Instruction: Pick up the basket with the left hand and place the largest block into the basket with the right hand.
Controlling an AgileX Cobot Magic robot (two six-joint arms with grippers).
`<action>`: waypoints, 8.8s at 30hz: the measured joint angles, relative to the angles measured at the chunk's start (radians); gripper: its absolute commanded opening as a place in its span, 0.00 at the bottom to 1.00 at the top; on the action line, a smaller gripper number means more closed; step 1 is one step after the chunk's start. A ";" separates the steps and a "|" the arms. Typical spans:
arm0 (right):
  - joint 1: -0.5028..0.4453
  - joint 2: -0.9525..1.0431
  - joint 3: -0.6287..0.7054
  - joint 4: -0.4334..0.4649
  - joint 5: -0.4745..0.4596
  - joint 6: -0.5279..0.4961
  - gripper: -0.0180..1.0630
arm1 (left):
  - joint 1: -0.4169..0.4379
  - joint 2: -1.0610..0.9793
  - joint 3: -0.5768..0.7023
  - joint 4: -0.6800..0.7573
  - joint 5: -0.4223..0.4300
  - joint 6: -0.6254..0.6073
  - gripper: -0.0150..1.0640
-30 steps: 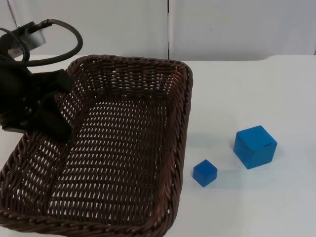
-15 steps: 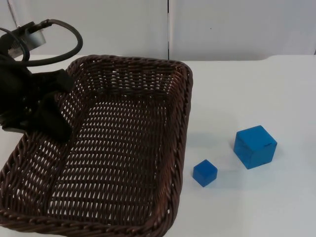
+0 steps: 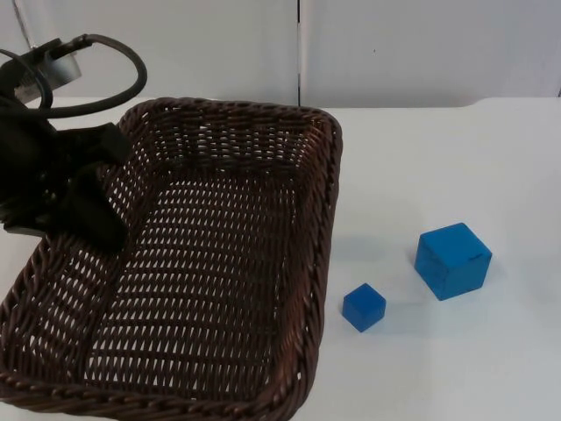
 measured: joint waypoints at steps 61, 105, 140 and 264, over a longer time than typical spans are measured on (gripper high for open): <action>0.474 0.740 -0.011 -0.309 -0.756 0.330 0.99 | 0.000 0.000 0.000 0.000 -0.025 0.000 0.01; 0.474 0.660 -0.120 -0.311 -0.551 0.330 0.02 | 0.000 0.000 0.000 0.000 -0.026 0.000 0.01; 0.474 0.179 -0.120 -0.332 -0.282 0.329 0.02 | 0.000 0.000 0.000 0.000 -0.041 0.000 0.01; 0.886 0.225 -0.166 -0.384 -0.321 0.298 0.72 | 0.000 0.000 0.000 0.005 -0.092 0.004 0.01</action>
